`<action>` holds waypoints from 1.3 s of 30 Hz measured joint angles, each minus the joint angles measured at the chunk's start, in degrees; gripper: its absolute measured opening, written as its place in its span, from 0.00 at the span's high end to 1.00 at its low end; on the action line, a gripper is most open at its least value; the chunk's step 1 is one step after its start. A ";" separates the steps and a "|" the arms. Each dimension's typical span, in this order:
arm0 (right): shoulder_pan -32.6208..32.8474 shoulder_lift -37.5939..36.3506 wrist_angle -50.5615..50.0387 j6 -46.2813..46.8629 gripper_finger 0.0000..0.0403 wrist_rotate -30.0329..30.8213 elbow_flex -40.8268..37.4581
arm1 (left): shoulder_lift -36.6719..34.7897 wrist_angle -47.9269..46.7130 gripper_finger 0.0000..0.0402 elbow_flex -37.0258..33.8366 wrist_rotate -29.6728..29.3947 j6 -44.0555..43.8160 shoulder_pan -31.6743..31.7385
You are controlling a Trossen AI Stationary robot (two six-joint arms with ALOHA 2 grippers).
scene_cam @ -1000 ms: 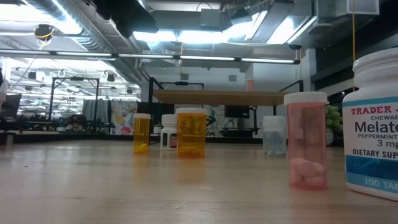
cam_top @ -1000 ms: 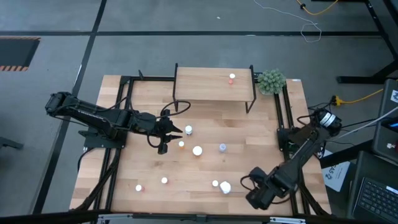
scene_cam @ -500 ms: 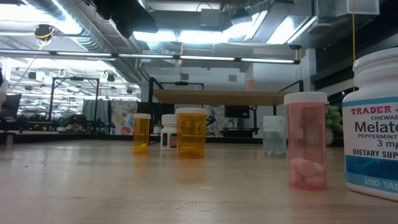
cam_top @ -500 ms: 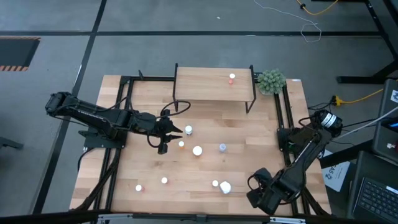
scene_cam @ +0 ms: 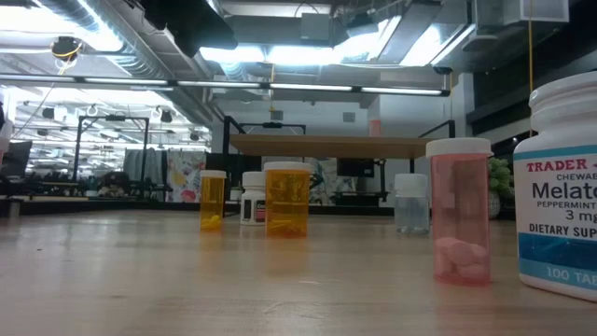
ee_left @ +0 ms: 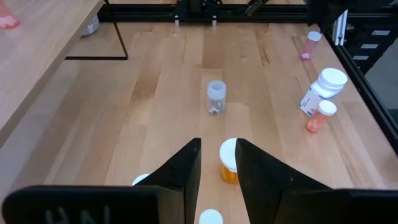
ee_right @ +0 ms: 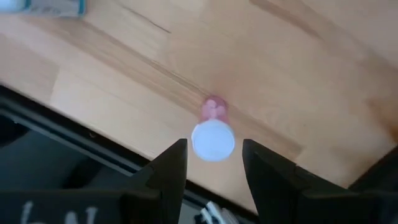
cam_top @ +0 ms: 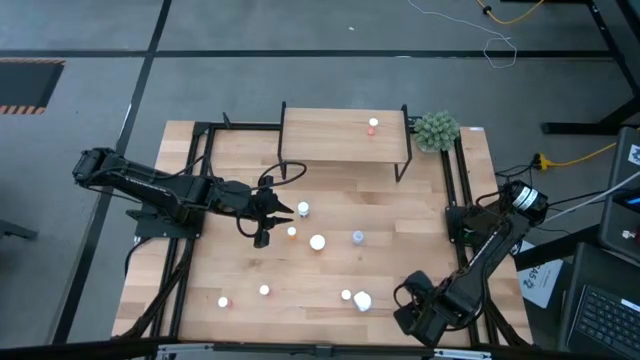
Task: Pick and place medicine bottles onto shelf by color
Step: Put the violet pill bottle on the shelf
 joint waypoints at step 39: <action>-0.30 0.00 0.68 -14.90 0.46 0.65 0.00 | 0.00 -0.01 0.76 0.00 0.00 0.45 0.02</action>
